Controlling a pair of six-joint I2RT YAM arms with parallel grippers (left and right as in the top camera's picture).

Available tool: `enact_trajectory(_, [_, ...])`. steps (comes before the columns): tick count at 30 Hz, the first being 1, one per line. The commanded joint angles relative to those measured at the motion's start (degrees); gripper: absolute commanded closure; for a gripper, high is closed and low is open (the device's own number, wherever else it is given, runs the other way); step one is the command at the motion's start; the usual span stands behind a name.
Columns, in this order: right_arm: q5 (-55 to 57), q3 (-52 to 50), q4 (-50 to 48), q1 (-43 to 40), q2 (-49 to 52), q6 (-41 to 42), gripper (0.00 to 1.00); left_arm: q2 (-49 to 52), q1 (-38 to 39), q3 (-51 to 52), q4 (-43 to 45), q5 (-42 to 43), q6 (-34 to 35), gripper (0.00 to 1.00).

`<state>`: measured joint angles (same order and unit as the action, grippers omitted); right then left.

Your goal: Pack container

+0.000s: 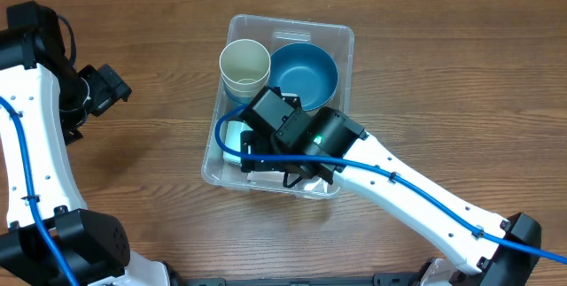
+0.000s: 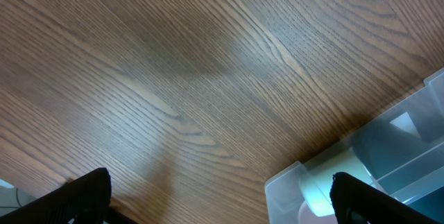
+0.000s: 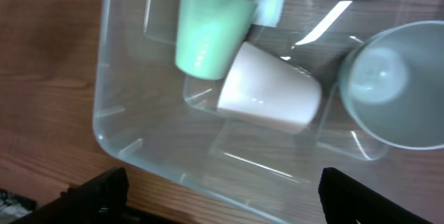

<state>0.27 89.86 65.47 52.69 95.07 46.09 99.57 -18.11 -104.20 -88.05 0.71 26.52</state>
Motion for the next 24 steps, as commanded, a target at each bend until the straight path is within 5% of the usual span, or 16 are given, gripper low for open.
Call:
enact_trajectory(1, [1.2, -0.57, -1.14, 1.42, 3.06, 2.6, 0.11, 0.42, -0.24, -0.96, 0.07, 0.37, -1.25, 0.0])
enact_trajectory(24, [6.84, -0.57, -3.93, 8.0, 13.38, 1.92, 0.1, 0.42, -0.24, -0.96, 0.07, 0.37, -1.25, 0.0])
